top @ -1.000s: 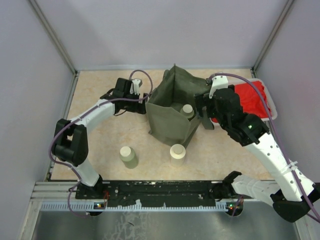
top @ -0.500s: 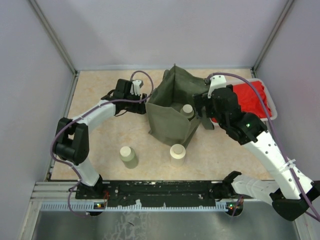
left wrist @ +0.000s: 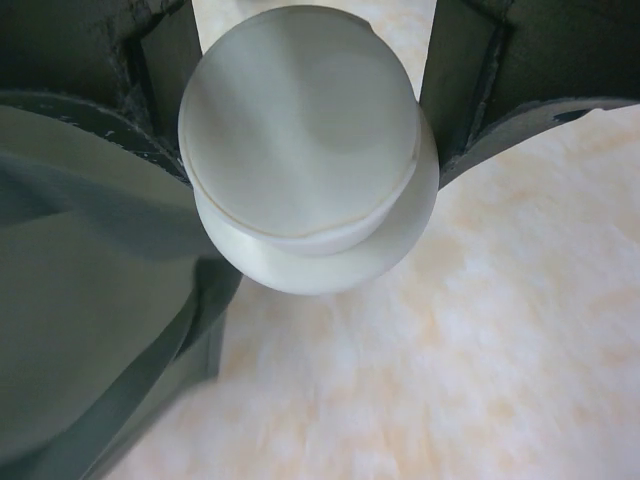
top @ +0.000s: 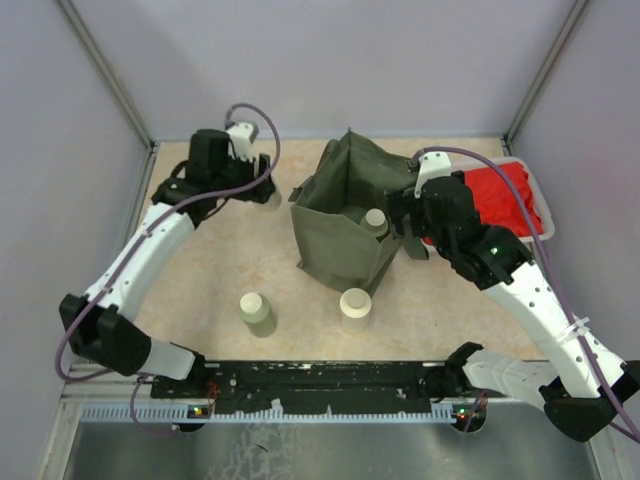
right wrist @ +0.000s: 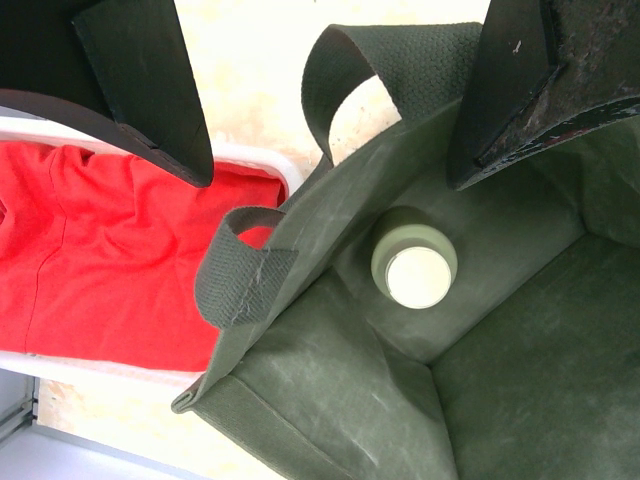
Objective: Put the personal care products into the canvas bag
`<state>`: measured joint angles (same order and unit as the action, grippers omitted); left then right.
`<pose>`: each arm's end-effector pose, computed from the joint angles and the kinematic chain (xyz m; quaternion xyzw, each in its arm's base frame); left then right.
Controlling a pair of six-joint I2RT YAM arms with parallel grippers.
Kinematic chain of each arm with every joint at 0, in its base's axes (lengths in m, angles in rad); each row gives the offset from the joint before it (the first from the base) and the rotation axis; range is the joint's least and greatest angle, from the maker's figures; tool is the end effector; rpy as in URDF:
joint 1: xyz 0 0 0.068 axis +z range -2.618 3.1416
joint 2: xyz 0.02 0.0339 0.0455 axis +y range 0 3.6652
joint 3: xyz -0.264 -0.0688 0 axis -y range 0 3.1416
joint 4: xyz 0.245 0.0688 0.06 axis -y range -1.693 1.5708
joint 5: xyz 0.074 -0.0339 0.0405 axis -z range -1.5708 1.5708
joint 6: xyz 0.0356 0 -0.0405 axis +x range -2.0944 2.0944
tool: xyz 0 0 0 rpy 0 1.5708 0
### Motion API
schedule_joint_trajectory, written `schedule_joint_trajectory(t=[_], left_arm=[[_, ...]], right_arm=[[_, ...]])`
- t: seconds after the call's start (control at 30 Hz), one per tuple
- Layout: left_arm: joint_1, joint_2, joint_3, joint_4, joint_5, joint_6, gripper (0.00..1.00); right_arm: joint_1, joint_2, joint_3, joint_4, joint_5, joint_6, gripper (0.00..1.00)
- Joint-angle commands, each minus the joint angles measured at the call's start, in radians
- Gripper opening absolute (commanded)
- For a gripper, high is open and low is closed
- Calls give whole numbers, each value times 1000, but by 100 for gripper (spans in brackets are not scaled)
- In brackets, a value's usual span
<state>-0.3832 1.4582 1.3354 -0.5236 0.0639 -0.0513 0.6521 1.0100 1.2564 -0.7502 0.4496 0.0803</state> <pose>0.3036 -0.1248 0.3394 0.1618 0.8800 -0.1240 0.4290 0.1647 0.1063 0.4038 -0.1280 0.8373 -0.0017 0.5316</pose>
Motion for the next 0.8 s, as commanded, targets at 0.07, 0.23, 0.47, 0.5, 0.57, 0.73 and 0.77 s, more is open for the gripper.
schedule_joint_trajectory(t=[0.07, 0.23, 0.47, 0.5, 0.57, 0.73, 0.77], left_arm=[[8, -119, 288, 10, 19, 36, 0], [7, -137, 405, 35, 166, 17, 0], [-41, -81, 515, 133, 464, -55, 0], [-59, -71, 529, 136, 457, -51, 0], [-95, -46, 560, 135, 448, -33, 0], [-180, 45, 637, 130, 433, -1, 0], [-196, 67, 653, 122, 421, 9, 0]], right_arm=[[6, -2, 5, 25, -3, -1, 99], [6, -4, 6, 19, -2, 6, 99], [6, 2, 9, 11, 16, 11, 99], [6, 4, 9, 10, 17, 10, 99], [6, 8, 12, 6, 20, 11, 99], [6, 12, 15, 6, 24, 16, 99], [6, 14, 16, 6, 24, 17, 99]])
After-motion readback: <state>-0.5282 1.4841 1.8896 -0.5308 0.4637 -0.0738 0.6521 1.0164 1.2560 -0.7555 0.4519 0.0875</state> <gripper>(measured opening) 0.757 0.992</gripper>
